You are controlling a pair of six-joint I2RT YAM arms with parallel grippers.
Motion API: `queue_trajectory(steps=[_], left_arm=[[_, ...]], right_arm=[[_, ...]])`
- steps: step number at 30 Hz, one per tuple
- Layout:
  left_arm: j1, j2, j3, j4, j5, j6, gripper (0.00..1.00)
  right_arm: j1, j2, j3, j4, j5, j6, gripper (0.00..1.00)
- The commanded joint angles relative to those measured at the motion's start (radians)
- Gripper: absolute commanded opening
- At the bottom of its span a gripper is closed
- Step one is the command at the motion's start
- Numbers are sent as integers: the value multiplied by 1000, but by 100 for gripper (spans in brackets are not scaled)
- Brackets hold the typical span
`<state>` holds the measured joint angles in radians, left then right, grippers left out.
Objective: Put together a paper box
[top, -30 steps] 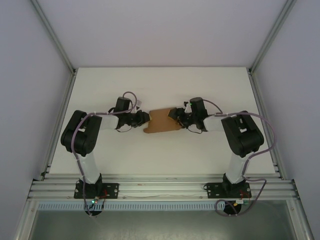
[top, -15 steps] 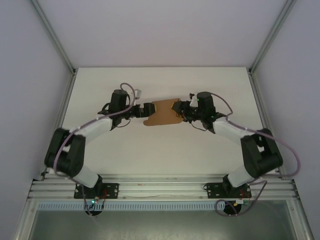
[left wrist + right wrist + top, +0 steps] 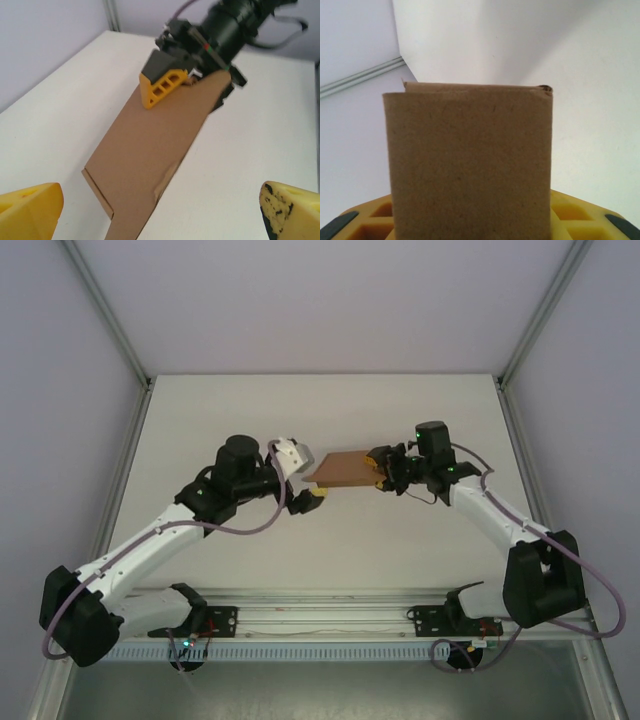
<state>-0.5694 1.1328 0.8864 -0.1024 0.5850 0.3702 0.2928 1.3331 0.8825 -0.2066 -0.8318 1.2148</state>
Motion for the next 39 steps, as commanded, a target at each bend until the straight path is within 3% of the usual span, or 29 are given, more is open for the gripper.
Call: queue_trajectory(steps=[1,8,18,21,26,28,34,35,37,38,39], left_arm=[[-12,-7,20,-171,-26,254,100],[-72,119,88,-238,-173,400,100],[-101,250,177,-207,-370,449,99],[-101,270,199,-217,-365,447,89],[-100,296,208,-204,-408,442,56],[-100,301,212,-202,-422,441,50],[-100,288,210,-183,-418,447,37],[-99,287,212,-190,-418,448,36],[-99,284,216,-208,-421,446,33],[-99,282,216,-217,-422,448,32],[-99,279,219,-230,-422,448,30]], right_arm=[[-11,-28,36,-64,-84,137,35],[-11,-22,43,-15,-109,229,34],[-10,11,48,7,-194,256,29],[-11,17,43,9,-203,254,30],[-11,13,44,19,-223,261,31],[-11,11,46,0,-236,247,32],[-11,3,33,22,-229,249,44],[-10,3,33,22,-226,249,50],[-14,5,28,24,-222,246,79],[-16,5,26,30,-215,234,100],[-23,-1,28,20,-196,212,100]])
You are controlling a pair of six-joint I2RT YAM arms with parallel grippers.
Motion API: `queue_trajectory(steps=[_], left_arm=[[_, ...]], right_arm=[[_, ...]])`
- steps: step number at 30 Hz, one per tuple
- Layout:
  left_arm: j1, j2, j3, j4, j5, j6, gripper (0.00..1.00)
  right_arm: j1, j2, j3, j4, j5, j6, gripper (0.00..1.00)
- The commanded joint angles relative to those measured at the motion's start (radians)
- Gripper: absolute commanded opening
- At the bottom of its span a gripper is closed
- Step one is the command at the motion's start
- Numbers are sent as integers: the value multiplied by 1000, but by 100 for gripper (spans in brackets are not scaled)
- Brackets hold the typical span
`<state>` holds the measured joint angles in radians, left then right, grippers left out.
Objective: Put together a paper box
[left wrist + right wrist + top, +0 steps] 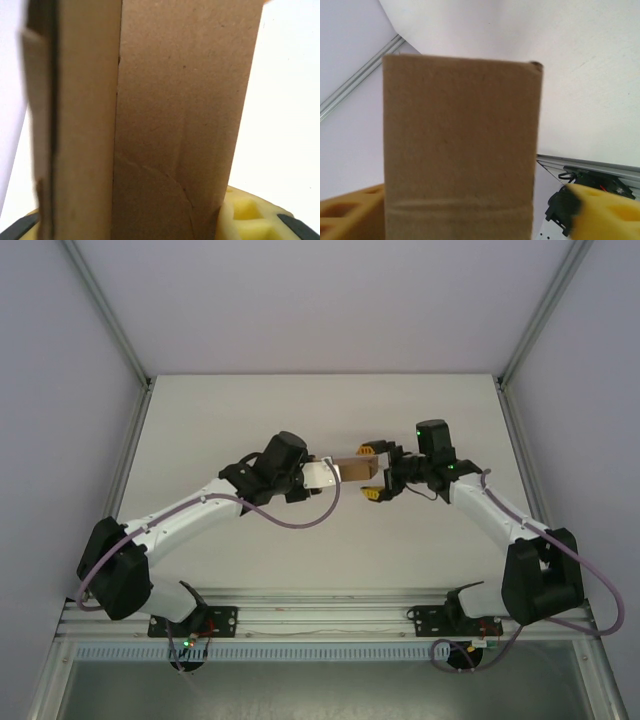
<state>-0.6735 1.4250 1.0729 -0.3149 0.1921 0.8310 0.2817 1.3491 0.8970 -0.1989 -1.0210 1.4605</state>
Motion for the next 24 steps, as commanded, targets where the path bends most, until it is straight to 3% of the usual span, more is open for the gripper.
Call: queue_trajectory(steps=[1,4,7,9,10,13,15,17,20,24], left_arm=[[6,-15,33,-34,-27,-13,29],[14,-17,32,-88,-6,-20,28],[41,10,60,-246,130,3,30],[70,51,96,-332,199,-9,29],[88,74,117,-358,230,-31,26],[141,173,192,-439,292,-97,25],[155,246,247,-500,302,-115,25],[155,321,305,-570,312,-107,26],[156,416,395,-636,294,-119,26],[157,524,512,-740,280,-97,26]], right_arm=[[-23,-24,19,-3,14,-65,100],[-94,-64,72,-126,136,-299,100],[-132,-145,166,-318,470,-717,100],[-128,-236,140,-269,668,-956,100],[-128,-287,93,-196,695,-1040,100],[-128,-425,-90,91,627,-1209,100],[-128,-445,-118,148,550,-1264,100],[-127,-409,-78,88,512,-1300,99],[-98,-316,4,-63,449,-1436,89],[-23,-202,95,-254,433,-1688,85]])
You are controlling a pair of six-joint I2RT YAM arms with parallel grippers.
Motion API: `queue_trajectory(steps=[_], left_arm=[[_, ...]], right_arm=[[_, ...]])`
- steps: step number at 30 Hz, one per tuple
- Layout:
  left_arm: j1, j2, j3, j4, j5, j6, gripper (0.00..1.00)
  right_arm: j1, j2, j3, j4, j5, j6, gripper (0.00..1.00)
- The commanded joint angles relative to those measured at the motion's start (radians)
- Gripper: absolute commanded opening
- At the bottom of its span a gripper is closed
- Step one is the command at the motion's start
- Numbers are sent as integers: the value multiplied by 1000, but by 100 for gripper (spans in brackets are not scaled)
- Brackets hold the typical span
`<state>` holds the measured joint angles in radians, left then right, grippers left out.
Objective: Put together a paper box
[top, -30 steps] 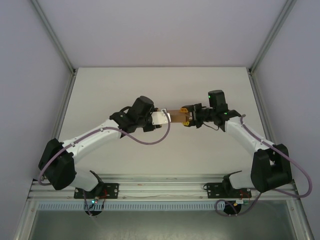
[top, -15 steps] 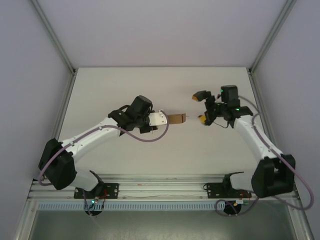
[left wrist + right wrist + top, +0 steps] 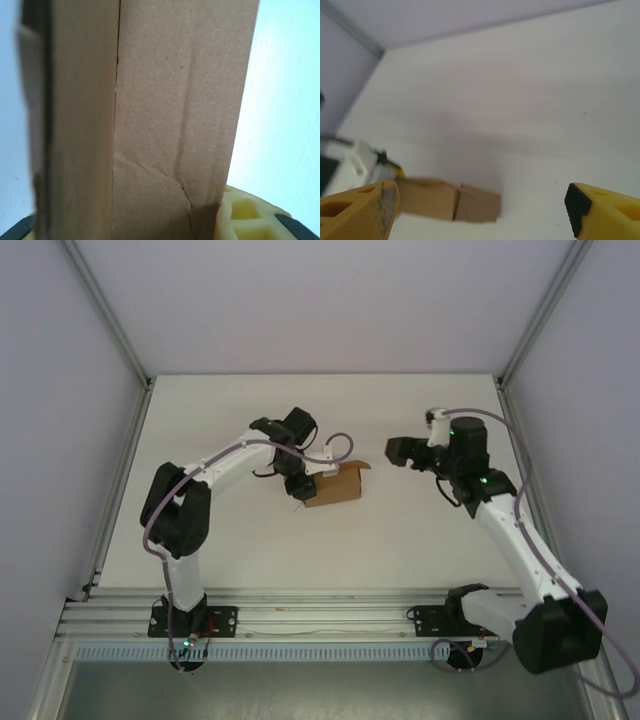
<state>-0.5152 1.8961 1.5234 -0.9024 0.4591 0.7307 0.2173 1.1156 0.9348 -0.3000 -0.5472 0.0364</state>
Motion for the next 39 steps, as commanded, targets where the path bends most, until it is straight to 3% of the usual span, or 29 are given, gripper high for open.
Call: queue_trajectory(steps=[1,6,17,24,27,32,39], left_arm=[[-2,73,84,-174,19,5,26],[-3,123,125,-212,5,8,26],[-12,152,183,-264,-4,29,29],[-16,155,194,-268,-9,33,29],[-17,157,198,-268,-13,26,29],[-19,161,205,-256,-22,5,28],[-20,159,224,-256,-22,-2,28]], right_arm=[[50,69,69,-183,-48,-316,85],[68,226,154,-252,-66,-383,71],[93,391,234,-245,-205,-613,62],[100,489,316,-289,-184,-644,55],[106,506,330,-300,-186,-642,33],[112,497,311,-305,-179,-644,29],[123,500,312,-307,-168,-618,11]])
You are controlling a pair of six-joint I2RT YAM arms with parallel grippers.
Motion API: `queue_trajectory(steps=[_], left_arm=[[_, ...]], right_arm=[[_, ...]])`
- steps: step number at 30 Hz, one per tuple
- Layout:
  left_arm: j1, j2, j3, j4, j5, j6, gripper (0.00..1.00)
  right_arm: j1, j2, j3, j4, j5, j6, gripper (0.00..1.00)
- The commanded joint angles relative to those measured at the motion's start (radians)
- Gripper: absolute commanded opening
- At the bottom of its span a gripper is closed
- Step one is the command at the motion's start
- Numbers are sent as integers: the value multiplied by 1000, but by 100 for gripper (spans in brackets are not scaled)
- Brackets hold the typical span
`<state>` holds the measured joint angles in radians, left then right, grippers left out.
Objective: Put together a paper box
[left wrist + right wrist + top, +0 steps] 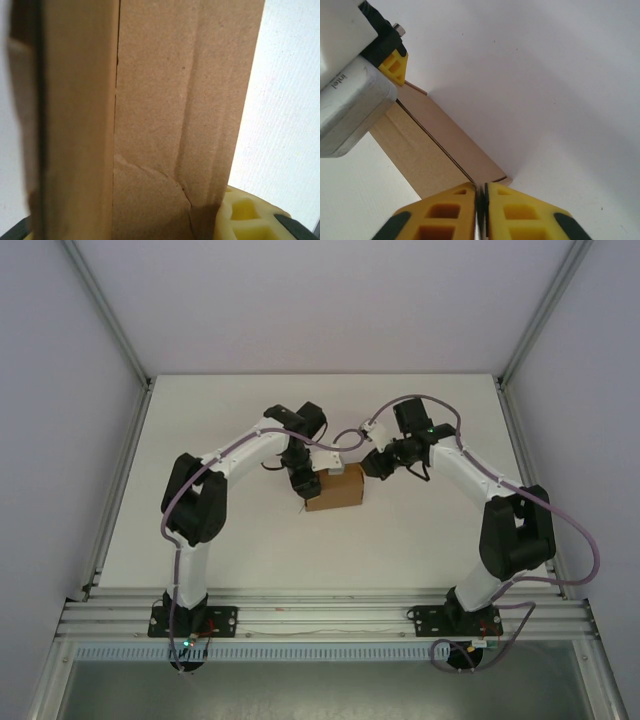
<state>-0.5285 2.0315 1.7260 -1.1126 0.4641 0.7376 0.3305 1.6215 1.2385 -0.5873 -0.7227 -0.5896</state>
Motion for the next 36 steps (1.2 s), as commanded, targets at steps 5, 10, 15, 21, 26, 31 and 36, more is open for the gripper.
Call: queue_trajectory(steps=[5,10,15,21,26,31,36], left_arm=[[-8,8,9,-3,-21,-49,28],[-10,-7,-19,46,-17,-82,28],[-11,-10,-36,64,-27,-99,28],[-12,-27,-58,79,-29,-95,28],[-11,-31,-63,85,-31,-85,28],[-9,-14,-48,76,-49,-84,28],[-10,-8,-39,74,-58,-89,29]], right_arm=[[41,-41,-16,26,121,166,0],[132,-147,-171,290,338,604,0],[220,-238,-314,495,481,792,0],[231,-266,-417,542,565,728,0],[231,-246,-506,613,536,666,0],[231,-244,-583,687,506,683,0],[233,-270,-744,876,482,689,0]])
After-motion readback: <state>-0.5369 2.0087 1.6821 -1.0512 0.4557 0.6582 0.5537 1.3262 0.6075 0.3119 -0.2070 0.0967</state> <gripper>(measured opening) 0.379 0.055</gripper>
